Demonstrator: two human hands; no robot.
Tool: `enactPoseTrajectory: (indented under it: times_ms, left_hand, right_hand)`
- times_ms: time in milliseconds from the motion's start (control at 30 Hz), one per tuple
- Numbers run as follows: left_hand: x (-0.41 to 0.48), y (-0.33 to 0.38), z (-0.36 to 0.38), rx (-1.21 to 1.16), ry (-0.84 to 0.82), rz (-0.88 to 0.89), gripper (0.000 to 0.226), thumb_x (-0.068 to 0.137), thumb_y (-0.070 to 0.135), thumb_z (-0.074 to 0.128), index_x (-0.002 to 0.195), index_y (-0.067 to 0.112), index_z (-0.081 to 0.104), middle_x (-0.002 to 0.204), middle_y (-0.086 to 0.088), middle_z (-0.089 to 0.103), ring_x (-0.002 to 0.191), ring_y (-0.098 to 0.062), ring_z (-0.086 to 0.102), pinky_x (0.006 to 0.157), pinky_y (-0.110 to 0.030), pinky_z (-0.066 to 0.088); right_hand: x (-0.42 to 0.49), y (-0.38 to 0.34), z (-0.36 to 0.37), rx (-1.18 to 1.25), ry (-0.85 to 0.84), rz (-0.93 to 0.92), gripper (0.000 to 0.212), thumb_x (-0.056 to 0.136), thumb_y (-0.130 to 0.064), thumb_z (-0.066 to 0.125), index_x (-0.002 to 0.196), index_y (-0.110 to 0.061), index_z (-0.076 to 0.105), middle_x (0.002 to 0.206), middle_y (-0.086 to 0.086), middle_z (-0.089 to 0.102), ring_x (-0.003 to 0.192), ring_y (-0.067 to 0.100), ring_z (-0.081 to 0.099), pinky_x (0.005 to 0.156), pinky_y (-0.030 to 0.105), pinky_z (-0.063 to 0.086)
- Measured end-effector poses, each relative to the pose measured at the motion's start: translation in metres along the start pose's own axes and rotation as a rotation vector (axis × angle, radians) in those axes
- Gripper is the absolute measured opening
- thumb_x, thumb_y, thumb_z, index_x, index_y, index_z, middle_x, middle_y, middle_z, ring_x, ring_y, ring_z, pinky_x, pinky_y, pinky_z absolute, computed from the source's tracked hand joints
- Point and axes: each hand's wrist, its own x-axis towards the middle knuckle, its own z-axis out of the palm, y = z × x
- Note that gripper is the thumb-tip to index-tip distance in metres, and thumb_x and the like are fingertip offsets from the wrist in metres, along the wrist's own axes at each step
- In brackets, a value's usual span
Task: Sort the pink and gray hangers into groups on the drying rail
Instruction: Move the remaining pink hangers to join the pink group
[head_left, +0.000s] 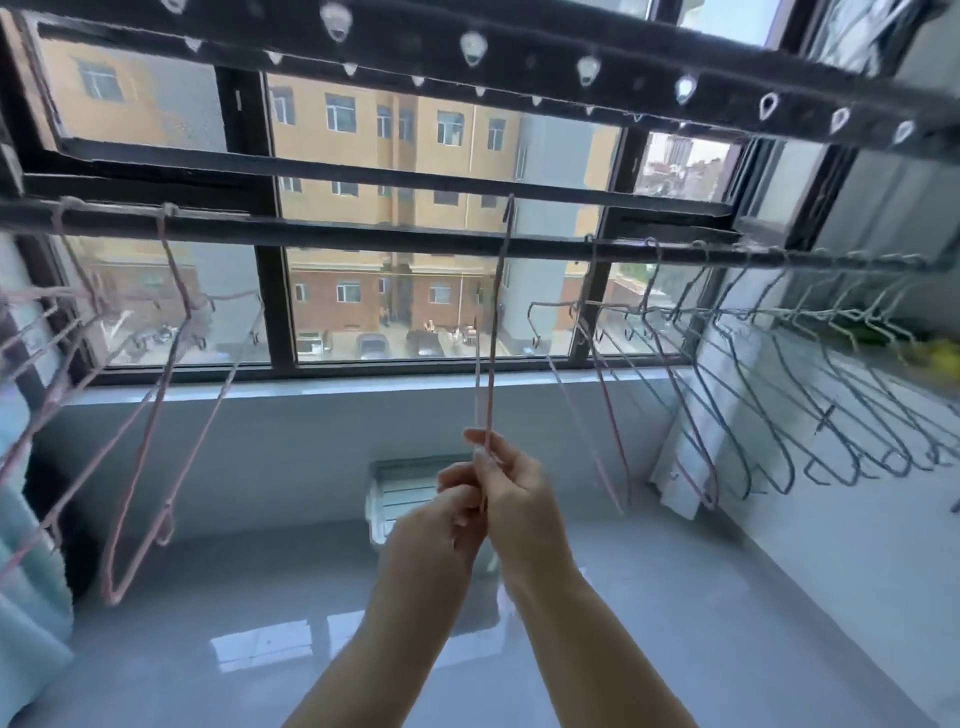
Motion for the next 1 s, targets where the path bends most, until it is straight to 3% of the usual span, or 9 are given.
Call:
enactPoseTrajectory:
  times_ms: [200,300,433,533,633,800,900,1000]
  left_hand:
    - [0.008,0.025,0.051,-0.089,-0.065,0.007,0.016,0.08,0.008,0.062,0.075,0.022,0.068,0.066,0.013,0.066,0.064,-0.004,0.063,0.057,-0.01,0.043]
    - [0.009,0.029,0.065,-0.114,-0.046,-0.021,0.013,0.08,0.009,0.062,0.076,0.02,0.069,0.067,0.011,0.067,0.063,-0.004,0.063,0.058,-0.014,0.046]
    - [0.011,0.033,0.071,-0.089,-0.005,-0.024,0.01,0.08,0.009,0.062,0.079,0.016,0.069,0.07,0.005,0.069,0.067,-0.013,0.065,0.062,-0.025,0.048]
    - [0.011,0.035,0.072,-0.075,0.024,-0.017,0.014,0.079,0.006,0.061,0.078,0.017,0.069,0.07,0.005,0.07,0.067,-0.013,0.066,0.061,-0.024,0.049]
    - [0.006,0.033,0.075,-0.069,0.029,-0.034,0.012,0.081,0.006,0.06,0.078,0.014,0.069,0.073,0.001,0.07,0.068,-0.016,0.067,0.064,-0.032,0.053]
    - [-0.007,0.03,0.081,-0.091,0.031,-0.071,0.016,0.083,0.005,0.058,0.088,0.015,0.069,0.078,0.004,0.071,0.071,-0.008,0.065,0.065,-0.017,0.05]
    - [-0.014,0.027,0.077,-0.086,0.001,-0.069,0.022,0.084,0.002,0.055,0.097,0.014,0.068,0.086,0.003,0.073,0.081,-0.008,0.067,0.076,-0.022,0.053]
    - [-0.027,0.023,0.066,-0.123,-0.013,-0.053,0.031,0.084,0.003,0.057,0.112,0.014,0.063,0.099,0.008,0.071,0.093,0.002,0.065,0.085,-0.016,0.05]
  right_hand:
    - [0.004,-0.022,-0.055,-0.067,0.017,0.021,0.021,0.096,-0.008,0.041,0.107,-0.012,0.058,0.059,0.002,0.064,0.047,0.007,0.058,0.047,0.018,0.048]
    - [0.006,-0.027,-0.067,-0.065,-0.014,0.048,0.021,0.096,-0.007,0.04,0.11,-0.008,0.056,0.057,0.002,0.062,0.041,0.005,0.055,0.04,0.017,0.044]
    - [0.013,-0.026,-0.071,-0.08,-0.035,0.056,0.021,0.096,-0.008,0.041,0.11,-0.009,0.056,0.06,0.004,0.062,0.041,0.005,0.054,0.042,0.018,0.044]
    - [0.016,-0.025,-0.073,-0.093,-0.047,0.052,0.017,0.095,-0.012,0.045,0.099,-0.011,0.061,0.061,0.004,0.063,0.045,0.008,0.057,0.042,0.019,0.046]
    - [0.012,-0.021,-0.076,-0.099,-0.054,0.049,0.02,0.094,-0.014,0.047,0.083,-0.018,0.063,0.056,0.001,0.065,0.046,0.009,0.058,0.043,0.02,0.047]
    - [0.007,-0.012,-0.081,-0.115,-0.075,0.083,0.016,0.095,-0.015,0.046,0.103,-0.018,0.059,0.057,-0.002,0.066,0.052,0.007,0.062,0.044,0.019,0.048]
    - [0.004,-0.006,-0.078,-0.199,-0.047,0.061,0.017,0.095,-0.013,0.045,0.103,-0.025,0.053,0.073,-0.003,0.067,0.067,0.008,0.064,0.061,0.024,0.054]
    - [-0.002,-0.001,-0.072,-0.432,0.018,-0.03,0.033,0.092,-0.013,0.05,0.125,-0.02,0.045,0.1,-0.006,0.06,0.098,0.012,0.059,0.093,0.032,0.048]
